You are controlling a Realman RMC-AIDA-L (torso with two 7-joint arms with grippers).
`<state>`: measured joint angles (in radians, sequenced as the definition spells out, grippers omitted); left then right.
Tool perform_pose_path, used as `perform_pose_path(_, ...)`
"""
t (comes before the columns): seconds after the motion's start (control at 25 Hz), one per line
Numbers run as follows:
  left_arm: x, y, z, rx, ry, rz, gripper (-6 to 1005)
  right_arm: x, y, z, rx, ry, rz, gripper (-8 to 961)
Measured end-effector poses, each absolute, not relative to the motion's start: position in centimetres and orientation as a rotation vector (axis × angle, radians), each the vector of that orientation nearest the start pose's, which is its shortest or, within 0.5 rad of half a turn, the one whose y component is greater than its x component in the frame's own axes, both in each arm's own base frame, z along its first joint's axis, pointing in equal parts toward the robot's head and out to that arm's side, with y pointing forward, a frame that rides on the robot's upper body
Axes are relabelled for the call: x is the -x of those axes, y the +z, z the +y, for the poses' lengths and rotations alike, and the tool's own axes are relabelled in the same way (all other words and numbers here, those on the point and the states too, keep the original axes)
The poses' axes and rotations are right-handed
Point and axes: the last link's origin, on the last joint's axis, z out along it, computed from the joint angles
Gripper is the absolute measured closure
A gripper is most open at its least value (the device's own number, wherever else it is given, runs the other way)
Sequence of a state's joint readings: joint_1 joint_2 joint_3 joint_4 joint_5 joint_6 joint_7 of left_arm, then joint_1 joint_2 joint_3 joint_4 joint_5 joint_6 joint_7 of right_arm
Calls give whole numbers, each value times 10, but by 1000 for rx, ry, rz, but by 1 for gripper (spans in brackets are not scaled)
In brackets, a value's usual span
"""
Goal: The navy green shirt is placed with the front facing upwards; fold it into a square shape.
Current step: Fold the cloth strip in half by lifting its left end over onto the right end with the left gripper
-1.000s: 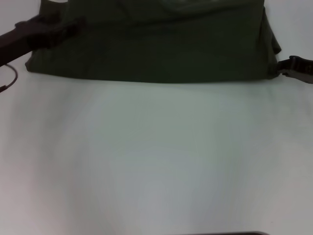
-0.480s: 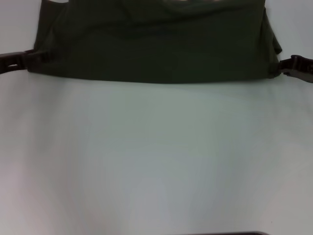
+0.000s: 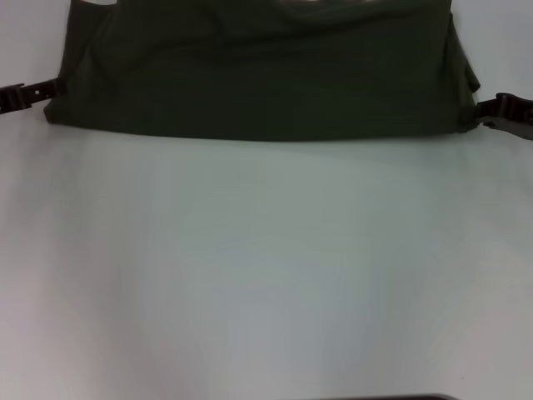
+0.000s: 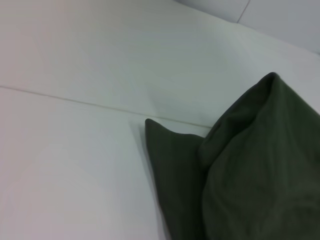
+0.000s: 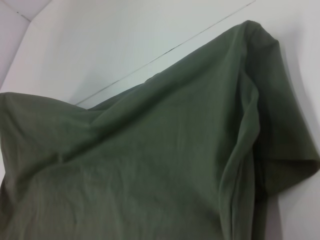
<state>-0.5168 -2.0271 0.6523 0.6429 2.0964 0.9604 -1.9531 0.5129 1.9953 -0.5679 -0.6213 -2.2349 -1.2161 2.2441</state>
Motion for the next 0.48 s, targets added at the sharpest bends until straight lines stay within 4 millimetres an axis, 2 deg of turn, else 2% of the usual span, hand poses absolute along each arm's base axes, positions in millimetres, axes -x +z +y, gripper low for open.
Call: perform_pose_path(0.48, 337, 29, 387, 2038, -360, -1308, 95, -350, 44, 351, 1944, 516, 1747, 931)
